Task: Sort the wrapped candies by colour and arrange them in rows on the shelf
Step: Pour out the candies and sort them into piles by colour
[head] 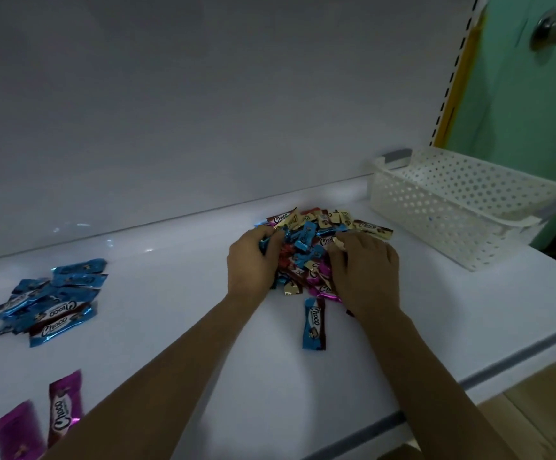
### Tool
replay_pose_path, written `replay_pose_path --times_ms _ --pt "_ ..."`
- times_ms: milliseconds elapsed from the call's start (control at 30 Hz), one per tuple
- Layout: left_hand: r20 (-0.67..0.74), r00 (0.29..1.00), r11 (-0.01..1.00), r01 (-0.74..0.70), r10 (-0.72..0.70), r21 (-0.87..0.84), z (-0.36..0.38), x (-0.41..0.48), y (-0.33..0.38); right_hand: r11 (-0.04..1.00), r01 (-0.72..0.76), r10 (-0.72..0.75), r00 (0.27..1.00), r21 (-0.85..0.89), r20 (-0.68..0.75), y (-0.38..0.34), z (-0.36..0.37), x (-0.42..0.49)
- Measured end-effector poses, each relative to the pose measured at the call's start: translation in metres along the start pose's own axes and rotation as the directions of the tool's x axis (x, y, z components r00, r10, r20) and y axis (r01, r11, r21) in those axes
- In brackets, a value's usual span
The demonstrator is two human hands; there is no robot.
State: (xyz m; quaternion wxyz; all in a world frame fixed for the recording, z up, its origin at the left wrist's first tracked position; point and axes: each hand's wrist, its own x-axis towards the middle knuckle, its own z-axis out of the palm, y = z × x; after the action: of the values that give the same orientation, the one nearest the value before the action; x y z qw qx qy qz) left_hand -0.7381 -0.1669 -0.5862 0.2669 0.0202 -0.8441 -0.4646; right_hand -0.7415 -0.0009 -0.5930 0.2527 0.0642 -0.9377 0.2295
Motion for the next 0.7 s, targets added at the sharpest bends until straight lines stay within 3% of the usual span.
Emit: replay_pose_path --times_ms 100,300,467,600,700 --pt "0.016 0.99 0.974 0.141 -0.14 -0.18 -0.003 0.005 -0.005 0.988 0.152 -0.151 0.975 -0.009 -0.163 -0.009 -0.001 -0.004" --pt "0.048 0.95 0.862 0.3 -0.308 -0.408 -0.017 0.01 0.009 0.952 0.308 -0.3 0.931 0.004 -0.206 -0.011 -0.001 -0.006" --pt "0.057 0.925 0.809 0.357 -0.375 -0.467 -0.054 0.008 0.03 0.943 0.327 -0.333 0.91 -0.066 -0.248 -0.012 -0.01 -0.007" --pt "0.066 0.924 0.789 0.357 -0.376 -0.5 -0.09 -0.008 0.04 0.884 0.431 -0.468 0.822 -0.183 -0.325 -0.021 -0.019 -0.007" --pt "0.072 0.948 0.836 0.307 -0.309 -0.455 -0.118 -0.026 0.042 0.876 0.475 -0.472 0.815 -0.077 -0.337 -0.05 -0.034 -0.002"
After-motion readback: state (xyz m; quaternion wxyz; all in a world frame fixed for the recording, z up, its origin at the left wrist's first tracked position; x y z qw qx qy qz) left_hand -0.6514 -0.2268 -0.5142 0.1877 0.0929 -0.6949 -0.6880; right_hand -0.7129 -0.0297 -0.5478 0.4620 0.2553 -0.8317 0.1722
